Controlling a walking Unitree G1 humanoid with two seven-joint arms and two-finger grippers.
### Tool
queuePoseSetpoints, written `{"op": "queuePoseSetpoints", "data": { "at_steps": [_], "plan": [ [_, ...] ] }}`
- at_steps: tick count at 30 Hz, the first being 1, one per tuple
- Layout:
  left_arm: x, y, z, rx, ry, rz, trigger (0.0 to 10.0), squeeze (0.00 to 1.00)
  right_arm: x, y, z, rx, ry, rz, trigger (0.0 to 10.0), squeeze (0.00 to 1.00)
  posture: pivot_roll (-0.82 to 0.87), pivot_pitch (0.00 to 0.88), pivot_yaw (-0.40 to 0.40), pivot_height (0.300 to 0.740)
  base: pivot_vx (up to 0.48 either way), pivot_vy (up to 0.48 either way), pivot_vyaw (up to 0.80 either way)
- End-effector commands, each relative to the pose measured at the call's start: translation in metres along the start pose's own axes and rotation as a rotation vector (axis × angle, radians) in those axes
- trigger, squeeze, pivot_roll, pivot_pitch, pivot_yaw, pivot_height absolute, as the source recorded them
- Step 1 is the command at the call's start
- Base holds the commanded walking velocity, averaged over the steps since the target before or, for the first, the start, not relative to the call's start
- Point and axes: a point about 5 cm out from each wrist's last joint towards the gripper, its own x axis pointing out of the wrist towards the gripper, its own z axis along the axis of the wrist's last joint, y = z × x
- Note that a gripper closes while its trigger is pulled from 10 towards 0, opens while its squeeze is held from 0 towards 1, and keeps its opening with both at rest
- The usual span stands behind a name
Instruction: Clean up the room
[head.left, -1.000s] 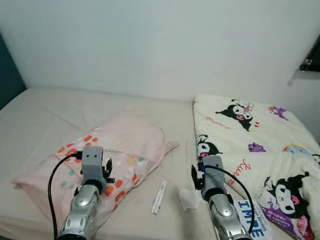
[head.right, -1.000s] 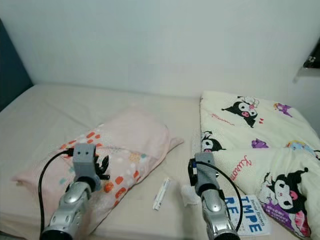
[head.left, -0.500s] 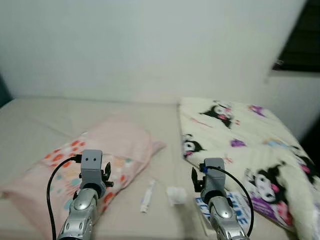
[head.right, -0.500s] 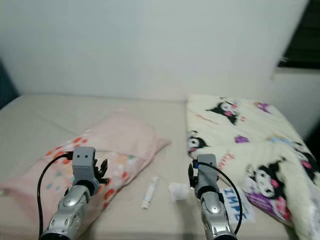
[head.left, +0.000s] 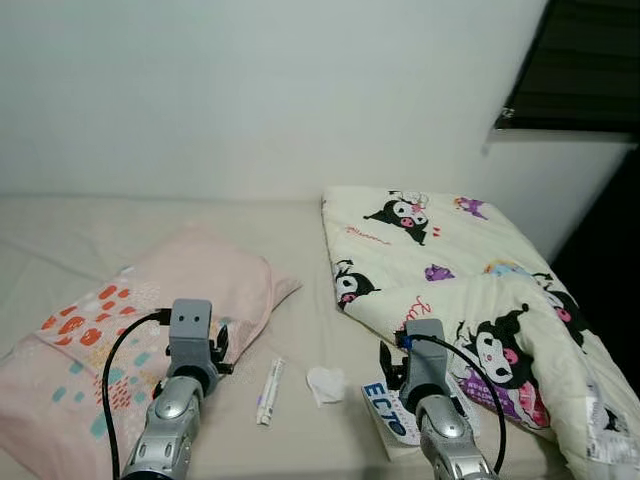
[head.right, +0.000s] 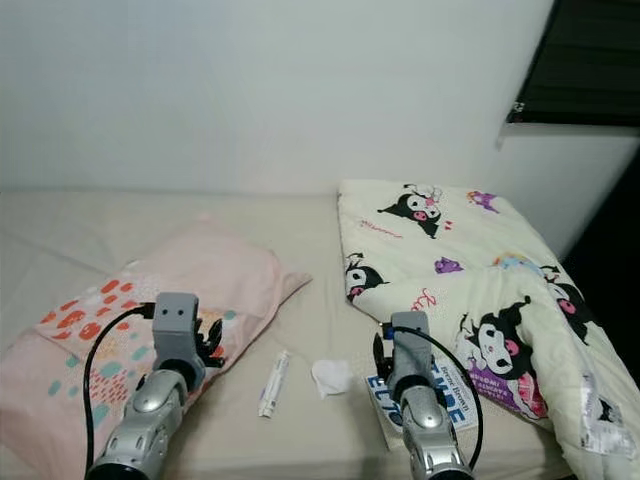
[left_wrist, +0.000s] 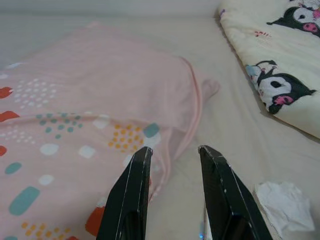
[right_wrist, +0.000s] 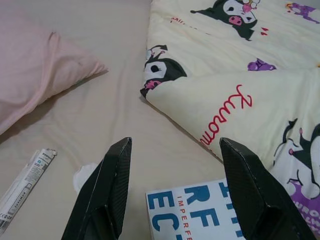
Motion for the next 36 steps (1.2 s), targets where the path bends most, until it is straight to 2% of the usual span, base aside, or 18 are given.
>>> {"op": "queuePoseSetpoints", "data": {
  "at_steps": [1, 10, 18, 22, 27, 36],
  "plan": [
    [0.001, 0.002, -0.002, 0.013, 0.011, -0.004, 10.0, 0.0, 0.0, -0.003, -0.001, 0.005, 0.013, -0.006, 10.0, 0.0, 0.01, 0.0, -0.074, 0.74, 0.0, 0.48, 0.0],
    [0.002, 0.004, -0.001, 0.001, 0.003, 0.0, 10.0, 0.0, -0.001, 0.0, -0.002, 0.01, 0.017, -0.007, 10.0, 0.0, 0.0, 0.0, -0.073, 0.74, 0.0, 0.434, 0.0],
    [0.002, 0.004, 0.005, 0.005, -0.038, -0.021, 10.0, 0.0, -0.001, 0.0, -0.002, 0.02, 0.018, -0.011, 10.0, 0.0, 0.01, 0.0, -0.062, 0.74, 0.0, 0.0, 0.0],
    [0.003, 0.004, 0.008, 0.053, -0.054, -0.041, 10.0, 0.0, -0.001, 0.0, -0.004, 0.037, 0.024, -0.021, 10.0, 0.0, 0.0, 0.0, -0.055, 0.74, 0.0, 0.0, 0.0],
    [0.004, -0.003, 0.009, 0.055, -0.048, -0.07, 10.0, 0.0, 0.0, 0.002, -0.002, 0.042, 0.022, -0.021, 10.0, 0.0, 0.01, 0.0, -0.054, 0.74, 0.0, -0.462, 0.0],
    [0.003, -0.005, 0.004, 0.043, -0.025, -0.063, 10.0, 0.0, -0.001, -0.001, -0.003, 0.039, 0.028, -0.025, 10.0, 0.0, 0.0, 0.0, -0.051, 0.74, 0.0, -0.48, 0.0]
  ]
}}
